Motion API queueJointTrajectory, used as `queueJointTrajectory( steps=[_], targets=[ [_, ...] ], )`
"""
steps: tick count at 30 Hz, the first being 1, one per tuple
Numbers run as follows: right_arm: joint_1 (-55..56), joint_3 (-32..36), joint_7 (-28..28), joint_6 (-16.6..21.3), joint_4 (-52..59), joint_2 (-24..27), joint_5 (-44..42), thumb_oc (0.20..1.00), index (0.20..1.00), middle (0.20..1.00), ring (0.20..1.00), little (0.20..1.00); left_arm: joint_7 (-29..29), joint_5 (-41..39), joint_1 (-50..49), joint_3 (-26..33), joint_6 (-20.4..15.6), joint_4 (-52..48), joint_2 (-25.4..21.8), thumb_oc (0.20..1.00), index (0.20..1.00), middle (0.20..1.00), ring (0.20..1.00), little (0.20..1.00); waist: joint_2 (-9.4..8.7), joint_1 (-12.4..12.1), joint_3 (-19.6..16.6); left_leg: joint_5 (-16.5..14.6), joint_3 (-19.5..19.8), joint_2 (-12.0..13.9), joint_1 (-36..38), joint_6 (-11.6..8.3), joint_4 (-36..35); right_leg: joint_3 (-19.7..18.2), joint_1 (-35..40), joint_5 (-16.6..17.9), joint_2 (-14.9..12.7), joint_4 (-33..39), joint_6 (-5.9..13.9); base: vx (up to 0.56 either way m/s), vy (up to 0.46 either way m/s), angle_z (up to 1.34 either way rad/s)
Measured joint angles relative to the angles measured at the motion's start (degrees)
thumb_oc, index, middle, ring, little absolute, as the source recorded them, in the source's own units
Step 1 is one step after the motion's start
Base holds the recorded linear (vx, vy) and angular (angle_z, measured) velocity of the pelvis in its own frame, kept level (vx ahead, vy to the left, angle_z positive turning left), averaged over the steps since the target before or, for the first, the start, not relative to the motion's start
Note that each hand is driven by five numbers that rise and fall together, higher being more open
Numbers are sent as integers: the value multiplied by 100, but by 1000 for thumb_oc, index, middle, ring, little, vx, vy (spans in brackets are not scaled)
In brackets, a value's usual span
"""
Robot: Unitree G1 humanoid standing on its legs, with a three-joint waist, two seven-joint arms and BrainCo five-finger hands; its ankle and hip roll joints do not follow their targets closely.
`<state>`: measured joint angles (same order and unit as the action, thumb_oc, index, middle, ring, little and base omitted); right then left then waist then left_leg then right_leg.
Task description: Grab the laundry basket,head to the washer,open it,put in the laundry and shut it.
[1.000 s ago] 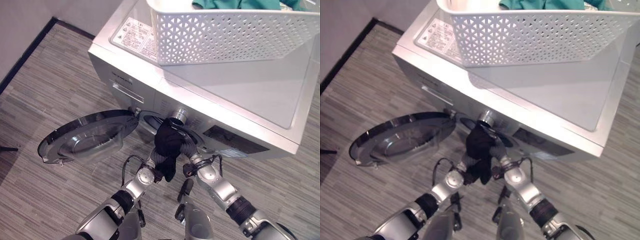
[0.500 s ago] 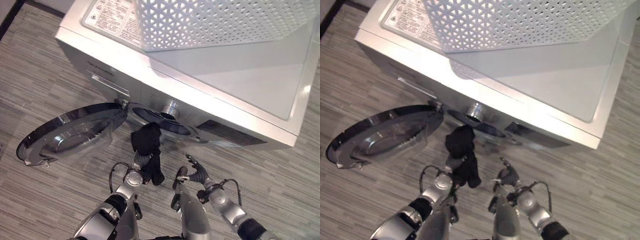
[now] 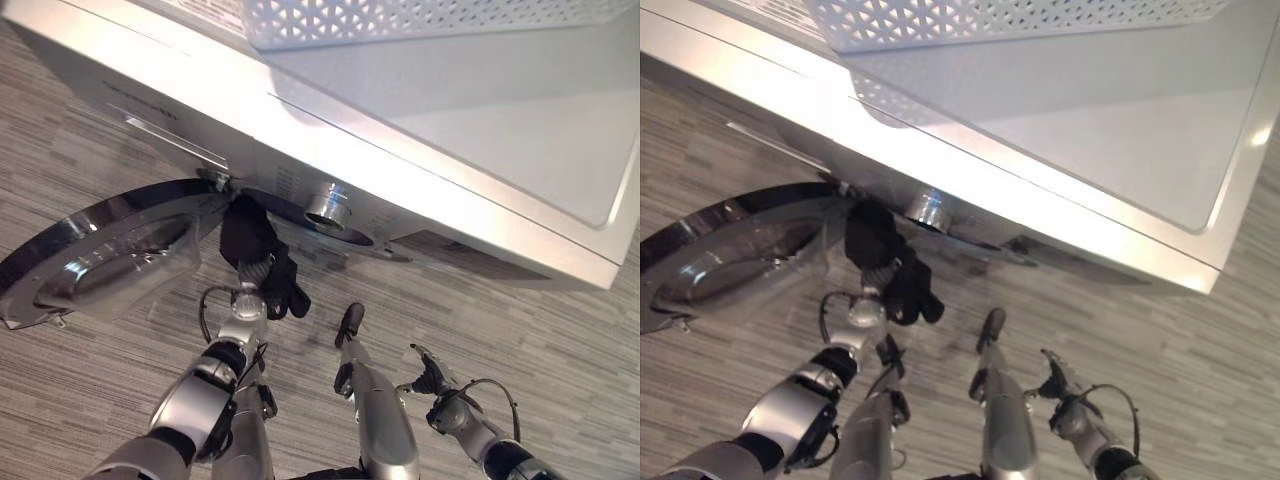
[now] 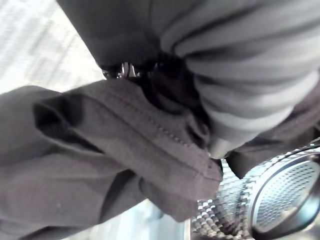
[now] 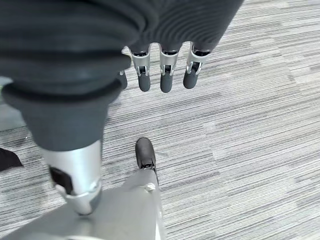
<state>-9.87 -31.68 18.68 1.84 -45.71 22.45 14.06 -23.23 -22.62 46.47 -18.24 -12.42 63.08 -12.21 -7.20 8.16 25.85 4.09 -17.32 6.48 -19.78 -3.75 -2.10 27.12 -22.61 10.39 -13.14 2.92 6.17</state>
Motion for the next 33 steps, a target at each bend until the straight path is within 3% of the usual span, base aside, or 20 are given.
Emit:
queueJointTrajectory(
  steps=[5, 6, 11, 15, 20, 22, 23, 24, 25, 27, 28, 29, 30, 31, 33],
  targets=[
    [-84, -6, 3, 76, 329, 15, 2, 1000, 1000, 1000, 1000, 1000, -63, -241, 591, 213, 0, -9, -269, 200, 200, 200, 200, 200, -20, 136, 20, 12, -45, -2, -281, 1, 2, -23, -312, 30, -1, -4, -39, -4, -2, -2],
    [-166, 0, 7, 88, 493, 46, 3, 1000, 1000, 1000, 1000, 1000, -87, -637, 848, 243, -1, -33, -284, 200, 200, 200, 200, 200, -21, 218, 21, 13, -43, -3, -440, 1, 12, -24, -468, 44, -7, -8, -55, 0, 0, 0],
    [-259, 11, 86, 73, 539, 55, 8, 1000, 1000, 1000, 1000, 1000, -177, -1541, 1196, 597, -35, -520, 88, 200, 200, 200, 200, 200, -24, 335, 22, 12, -53, -4, -671, 1, 46, -16, -673, 49, -13, -11, -62, 14, -20, 2],
    [-262, 101, 137, -36, 560, 11, 11, 1000, 1000, 1000, 1000, 1000, -270, -2589, 1618, 1094, -646, -1838, 759, 200, 200, 200, 200, 200, -26, 410, 119, 16, -61, -8, -923, 7, 186, -33, -931, 49, -89, -145, -63, 6, -7, 1],
    [-260, 159, 253, -119, 652, -59, 25, 1000, 1000, 1000, 1000, 1000, -350, -3398, 1202, 1305, -1165, -2744, 1342, 200, 200, 200, 200, 200, -24, 430, 206, 17, -70, -2, -1042, 7, 308, -129, -1055, 47, -137, -254, -66, 21, -19, -1],
    [-261, 265, 292, -207, 726, -66, 26, 1000, 1000, 1000, 1000, 1000, -366, -3702, 1153, 1310, -1362, -2805, 1496, 200, 200, 200, 200, 200, 57, 458, 278, 52, -66, -1, -1039, 59, 403, -216, -1283, 12, -273, -801, -107, 23, -1, -16],
    [-266, 433, 364, -202, 940, -11, 41, 1000, 1000, 1000, 1000, 1000, -404, -3814, 1087, 1349, -1482, -2804, 1491, 200, 200, 200, 200, 200, 84, 497, 298, 133, -66, 16, -985, 179, 376, -471, -1797, -335, -257, -1326, -47, 21, 26, -16],
    [-179, 414, 365, -219, 1064, 2, 52, 1000, 1000, 1000, 1000, 1000, -449, -3790, 1108, 1349, -1540, -2776, 1476, 200, 200, 200, 200, 200, 40, 554, 276, 131, -81, -30, -994, 175, 370, -672, -1704, -27, -4, -540, -200, 12, 36, 22],
    [-25, 400, 364, -220, 1169, 1, 66, 1000, 1000, 1000, 1000, 1000, -459, -3762, 1171, 1339, -1540, -2702, 1470, 200, 200, 200, 200, 200, -24, 651, 281, 117, -64, -176, -960, 155, 368, -624, -1635, 478, 51, -288, -422, 15, 30, 34],
    [-64, 373, 347, -216, 1306, -22, 86, 1000, 1000, 1000, 1000, 1000, -480, -3702, 1263, 1476, -1572, -2566, 1111, 200, 200, 200, 200, 200, -99, 593, 284, -33, -228, -64, -1124, -37, 764, -774, -1612, 509, 118, -175, -615, 39, 23, -8],
    [-278, 216, 293, -164, 1486, 22, 87, 1000, 1000, 1000, 1000, 1000, -539, -3858, 1979, 1836, -1473, -1473, 457, 200, 200, 200, 200, 200, -267, 704, 276, -309, -448, 128, -1501, -60, 1313, -973, -1611, 537, 132, -184, -652, 49, 8, -31],
    [-417, 222, 258, -124, 1643, 62, 89, 1000, 1000, 1000, 1000, 1000, -576, -4023, 2530, 2049, -1452, -783, -41, 435, 435, 435, 435, 435, -358, 872, 252, -259, -544, 146, -1560, -68, 932, -1022, -1695, 538, 183, -185, -647, 44, -23, -40],
    [-471, 324, 254, -60, 1803, 113, 90, 1000, 1000, 1000, 1000, 1000, -550, -3990, 2643, 1932, -1631, -676, -325, 1000, 1000, 1000, 1000, 1000, -386, 956, 198, -11, -531, 176, -1618, -53, 515, -1080, -1820, 544, 298, -213, -639, 51, -48, -52],
    [-500, 520, 343, -31, 1979, 354, 88, 1000, 1000, 1000, 1000, 1000, -504, -4236, 2860, 1957, -1600, -928, -597, 1000, 1000, 1000, 1000, 1000, -458, 979, 187, 616, -589, 123, -1683, 62, 140, -1201, -2058, 641, 326, -199, -538, 38, -43, -44],
    [-386, 689, 338, -34, 1884, 514, 75, 1000, 1000, 1000, 1000, 1000, -456, -4255, 3071, 1474, -1550, -925, -869, 1000, 1000, 1000, 1000, 1000, -466, 997, 188, 670, -632, 48, -1828, 21, 77, -1246, -2174, 652, 318, -62, -482, 25, -14, -8]
  ],
)
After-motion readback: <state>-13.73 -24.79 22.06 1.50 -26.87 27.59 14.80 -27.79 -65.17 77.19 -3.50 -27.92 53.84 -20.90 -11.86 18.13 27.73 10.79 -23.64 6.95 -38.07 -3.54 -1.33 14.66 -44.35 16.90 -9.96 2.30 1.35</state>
